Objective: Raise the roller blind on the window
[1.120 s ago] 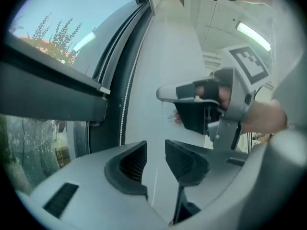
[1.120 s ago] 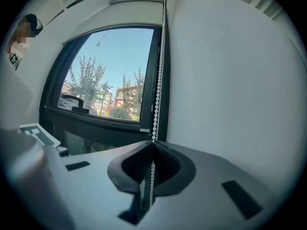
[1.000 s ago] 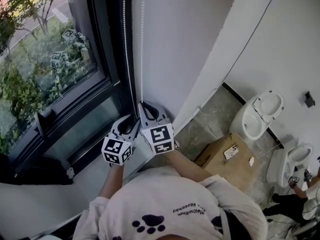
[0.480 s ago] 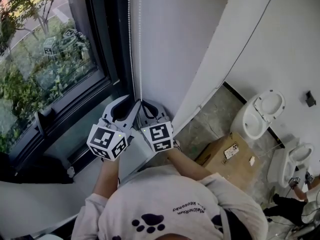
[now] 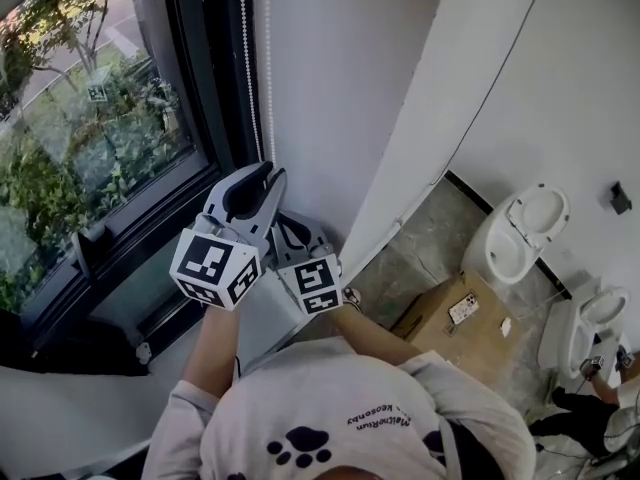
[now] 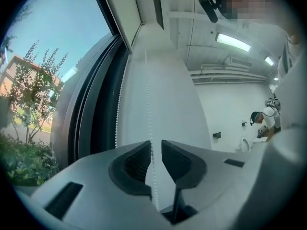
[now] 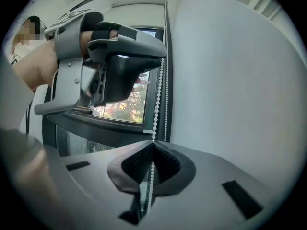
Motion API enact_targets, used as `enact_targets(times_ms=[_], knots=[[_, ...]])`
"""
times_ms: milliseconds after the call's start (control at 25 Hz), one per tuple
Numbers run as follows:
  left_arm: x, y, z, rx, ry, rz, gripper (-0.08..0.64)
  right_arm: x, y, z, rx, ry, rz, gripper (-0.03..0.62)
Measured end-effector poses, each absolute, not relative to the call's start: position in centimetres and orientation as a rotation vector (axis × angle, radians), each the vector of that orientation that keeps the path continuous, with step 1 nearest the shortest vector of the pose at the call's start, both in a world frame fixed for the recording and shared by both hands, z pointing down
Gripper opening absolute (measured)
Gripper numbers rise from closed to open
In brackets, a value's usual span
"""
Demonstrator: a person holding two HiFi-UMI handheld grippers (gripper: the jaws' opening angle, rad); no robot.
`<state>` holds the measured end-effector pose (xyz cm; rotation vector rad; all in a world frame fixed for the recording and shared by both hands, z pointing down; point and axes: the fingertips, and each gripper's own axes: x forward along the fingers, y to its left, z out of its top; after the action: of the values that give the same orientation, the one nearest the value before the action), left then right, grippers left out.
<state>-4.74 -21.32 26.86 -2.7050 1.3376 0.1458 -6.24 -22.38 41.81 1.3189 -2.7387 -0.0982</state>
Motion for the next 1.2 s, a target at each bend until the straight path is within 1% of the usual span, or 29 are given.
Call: enact_targets(times_ms=[160,320,520,680,880,960,1000,1040,1080,1200], knots=[[-4.7,-21.5,26.8,-2.688,1.346,0.142,0.027,-6.2,-22.4,41.8,1.318,-2.741,-0.095,0.011],[-4.8,-21.6,26.9,-2.67,1.335,0.109,0.02,-6.2,-22.4,41.9,1.317,-2.741,-0.092,0.011],[-5.3,-21.9,27.0,-2.672,1.367,0.157,0.017,-6.4,-22.5,41.9,1.311,-2.741,-0.095,0.011],[-5.0,-21.9,27.0,-2.663,1.363,0.114,0.018,-6.4,-22.6,42.0,1.313,-2.739,-0.099,0.011],[-5.0,-22.3,26.9,-2.662,1.358,0.088,0.036,-6.3,-22.9,41.9,1.316,-2.736,-0.099,0.011],[-4.9,-22.2,26.8,-2.675,1.339,0.107,0.115,-6.3,-22.9,41.9,1.314,-2.733,-0.104,0.011],[-4.9,-22.2,26.8,-2.672,1.342,0.106,0.114,-6.4,-23.0,41.9,1.313,-2.733,-0.107,0.011],[-5.0,-22.3,26.7,-2.662,1.353,0.098,0.085,-6.4,-23.0,41.9,1.311,-2.734,-0.108,0.011],[-5.1,-22.5,26.8,-2.654,1.364,0.089,0.041,-6.5,-23.0,41.9,1.31,-2.734,-0.108,0.011],[-5.1,-22.9,27.0,-2.684,1.344,0.065,0.029,-6.5,-23.2,42.0,1.309,-2.732,-0.113,0.011]])
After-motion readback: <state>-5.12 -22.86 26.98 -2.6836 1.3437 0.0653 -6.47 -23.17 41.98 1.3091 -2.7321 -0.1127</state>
